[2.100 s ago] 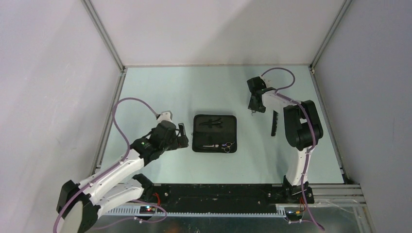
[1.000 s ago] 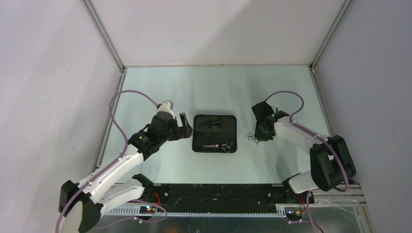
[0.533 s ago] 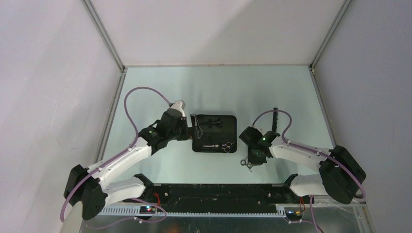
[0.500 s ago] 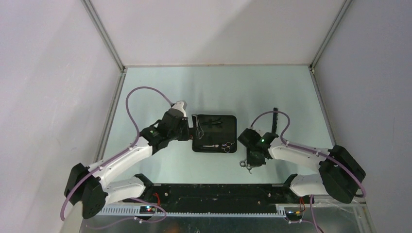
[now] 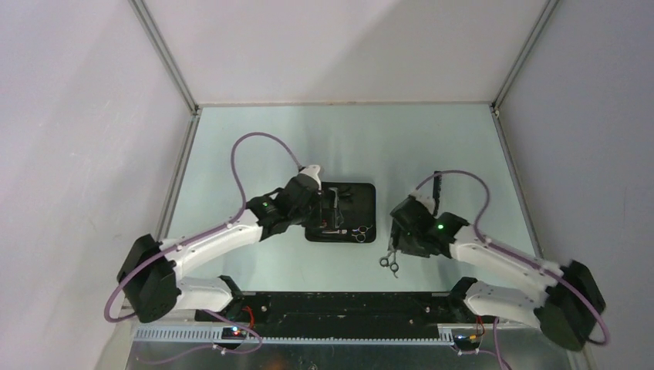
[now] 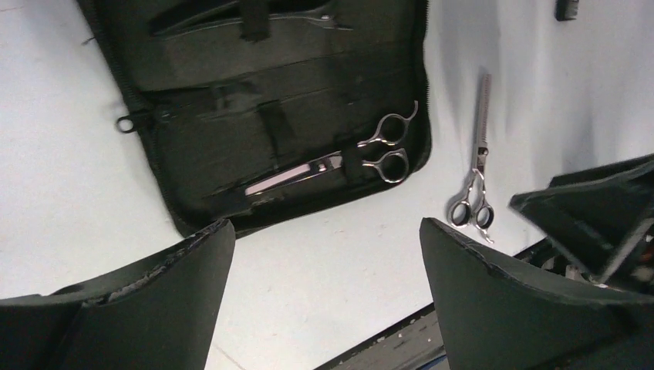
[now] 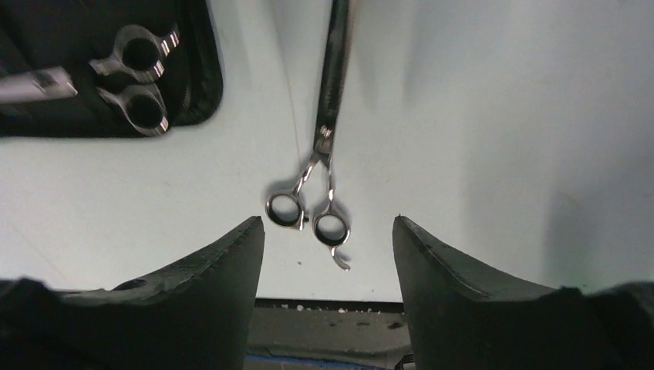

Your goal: Sort the hair-cutting tools

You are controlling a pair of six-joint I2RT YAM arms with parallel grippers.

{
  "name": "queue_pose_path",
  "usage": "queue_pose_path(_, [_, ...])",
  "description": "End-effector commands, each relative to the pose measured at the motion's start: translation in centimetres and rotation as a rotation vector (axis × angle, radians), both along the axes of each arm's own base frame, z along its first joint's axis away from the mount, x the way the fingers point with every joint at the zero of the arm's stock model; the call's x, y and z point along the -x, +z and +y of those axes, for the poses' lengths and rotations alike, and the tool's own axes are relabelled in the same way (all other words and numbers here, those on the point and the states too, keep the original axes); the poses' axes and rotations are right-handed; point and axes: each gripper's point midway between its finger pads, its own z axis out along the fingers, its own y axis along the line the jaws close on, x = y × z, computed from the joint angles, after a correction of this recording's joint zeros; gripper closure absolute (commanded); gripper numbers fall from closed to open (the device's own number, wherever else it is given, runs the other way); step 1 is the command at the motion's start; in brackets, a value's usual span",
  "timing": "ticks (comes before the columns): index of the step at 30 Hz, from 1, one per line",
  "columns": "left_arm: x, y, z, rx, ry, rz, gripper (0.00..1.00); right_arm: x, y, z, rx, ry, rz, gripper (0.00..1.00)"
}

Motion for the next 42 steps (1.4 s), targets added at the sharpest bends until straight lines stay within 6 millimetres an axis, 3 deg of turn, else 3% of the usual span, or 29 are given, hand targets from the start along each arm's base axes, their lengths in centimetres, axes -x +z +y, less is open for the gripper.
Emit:
queue_pose_path(1, [-0.4,2.1,-3.5,0.016,-0.033,-0.041,0.04,-3.4,4.9,-4.6,0.028,-0.184,-0.213,0.31])
queue_pose_path(2, [-0.5,1.4,-4.1,-0.007,-0.044,-0.032,0.04,-3.7,6.2,-5.2,0.000,-0.210,-0.262,0.27])
queue_pose_path(3, [-0.3,2.2,-5.3,0.004,-0.068,-0.045,0.05,-4.2,6.9,-6.6,0.013,-0.249,-0.292,0.25])
queue_pose_path(6, [0.4,1.0,-8.4,-0.041,-0.137,-0.034,0.08,-5.0,10.2,-9.2,-0.013,-0.326,-0.413,0.04])
queue_pose_path(7, [0.2,1.9,-9.5,-0.031,-0.150,-0.051,0.09,-5.3,10.8,-10.3,0.006,-0.346,-0.438,0.02])
queue_pose_path(8, [0.8,0.6,-10.5,-0.065,-0.181,-0.037,0.11,-5.5,12.1,-11.3,-0.001,-0.382,-0.482,0.01])
queue_pose_path(9, [0.7,1.3,-11.7,-0.055,-0.197,-0.050,0.12,-5.5,12.7,-11.8,0.007,-0.381,-0.506,0.01])
queue_pose_path(10, [1.3,-0.1,-12.5,-0.094,-0.230,-0.031,0.15,-5.6,13.8,-12.5,0.008,-0.397,-0.545,0.01])
queue_pose_path(11, [1.2,0.7,-13.7,-0.081,-0.243,-0.043,0.16,-5.7,14.4,-12.8,0.007,-0.404,-0.564,0.01])
queue_pose_path(14, [2.2,-0.3,-16.6,-0.117,-0.309,-0.031,0.23,-5.6,16.6,-14.2,0.019,-0.435,-0.646,0.01])
queue_pose_path(15, [2.4,-1.4,-17.1,-0.141,-0.322,-0.016,0.25,-5.5,17.1,-14.4,0.020,-0.443,-0.666,0.01])
queue_pose_path(16, [2.8,-1.0,-18.0,-0.138,-0.337,-0.018,0.29,-5.5,17.5,-14.9,0.036,-0.456,-0.685,0.01])
queue_pose_path(17, [2.9,-2.0,-18.4,-0.159,-0.342,-0.001,0.32,-5.3,17.9,-15.2,0.037,-0.464,-0.701,0.01])
queue_pose_path(20, [3.6,-2.6,-19.9,-0.179,-0.367,0.021,0.39,-5.0,19.0,-16.4,0.067,-0.499,-0.751,0.01])
queue_pose_path(22, [4.0,-3.6,-20.4,-0.203,-0.377,0.042,0.41,-4.8,19.7,-16.8,0.070,-0.507,-0.784,0.01])
queue_pose_path(23, [4.3,-5.3,-20.5,-0.243,-0.382,0.069,0.41,-4.6,20.3,-17.2,0.071,-0.512,-0.817,0.01])
queue_pose_path(29, [4.4,-7.3,-21.3,-0.277,-0.397,0.100,0.47,-4.7,20.6,-17.6,0.109,-0.494,-0.832,0.01])
queue_pose_path(37, [4.5,-10.1,-20.6,-0.372,-0.404,0.120,0.54,-4.8,20.4,-17.6,0.125,-0.490,-0.823,0.01])
queue_pose_path(39, [4.5,-10.6,-20.1,-0.413,-0.406,0.115,0.60,-4.8,20.5,-17.6,0.123,-0.491,-0.824,0.01])
queue_pose_path(42, [4.8,-11.3,-18.8,-0.492,-0.419,0.118,0.77,-4.8,20.4,-17.6,0.123,-0.491,-0.823,0.01])
